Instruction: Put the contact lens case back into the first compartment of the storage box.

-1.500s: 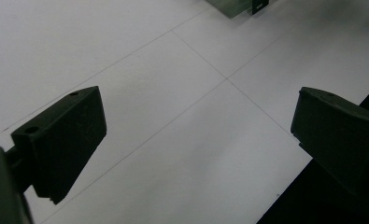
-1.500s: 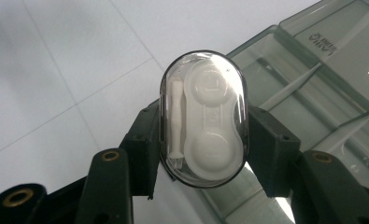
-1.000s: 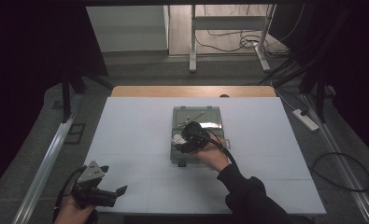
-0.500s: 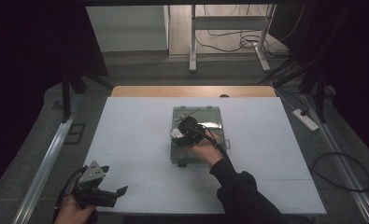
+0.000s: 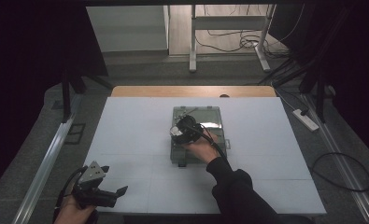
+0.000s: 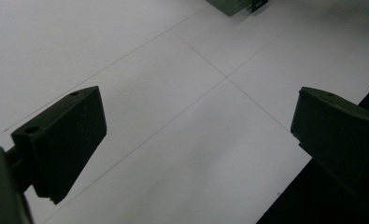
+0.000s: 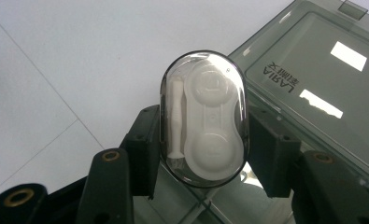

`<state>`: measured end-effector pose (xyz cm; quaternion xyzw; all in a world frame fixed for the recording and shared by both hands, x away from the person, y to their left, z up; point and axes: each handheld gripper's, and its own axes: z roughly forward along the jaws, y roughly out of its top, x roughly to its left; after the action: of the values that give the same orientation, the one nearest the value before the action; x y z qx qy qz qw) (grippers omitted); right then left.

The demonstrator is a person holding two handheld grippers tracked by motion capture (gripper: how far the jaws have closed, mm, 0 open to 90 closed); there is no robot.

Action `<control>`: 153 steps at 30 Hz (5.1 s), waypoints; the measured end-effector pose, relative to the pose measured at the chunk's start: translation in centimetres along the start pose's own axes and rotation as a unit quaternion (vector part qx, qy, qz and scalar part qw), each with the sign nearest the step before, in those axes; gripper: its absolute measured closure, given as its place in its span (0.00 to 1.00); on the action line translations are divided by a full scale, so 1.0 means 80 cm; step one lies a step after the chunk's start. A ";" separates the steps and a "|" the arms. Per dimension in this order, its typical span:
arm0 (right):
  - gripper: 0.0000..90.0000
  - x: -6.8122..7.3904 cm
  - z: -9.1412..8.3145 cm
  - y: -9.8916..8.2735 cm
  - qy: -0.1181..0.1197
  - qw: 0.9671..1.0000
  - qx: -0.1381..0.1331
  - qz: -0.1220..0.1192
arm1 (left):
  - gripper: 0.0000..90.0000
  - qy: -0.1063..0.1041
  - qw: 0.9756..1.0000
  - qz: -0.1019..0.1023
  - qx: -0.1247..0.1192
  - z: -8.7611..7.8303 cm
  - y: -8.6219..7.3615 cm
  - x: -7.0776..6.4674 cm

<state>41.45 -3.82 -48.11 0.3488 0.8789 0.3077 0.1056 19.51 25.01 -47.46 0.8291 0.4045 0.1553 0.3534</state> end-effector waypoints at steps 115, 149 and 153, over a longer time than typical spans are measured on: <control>0.00 0.000 -0.115 -0.101 0.040 0.998 -0.013 -0.048 | 0.04 -0.005 1.000 -0.008 -0.009 -0.002 -0.001 0.002; 0.00 -0.015 -0.151 -0.143 0.028 0.998 -0.020 -0.046 | 0.04 -0.005 1.000 -0.012 -0.009 -0.002 -0.001 0.003; 0.00 -0.018 -0.155 -0.149 0.024 0.999 -0.023 -0.043 | 0.04 -0.005 1.000 -0.013 -0.009 -0.002 -0.001 0.003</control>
<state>31.01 -17.33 -45.66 0.3006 0.8882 0.3310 0.1060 19.51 25.30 -47.41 0.8213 0.4120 0.1505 0.3649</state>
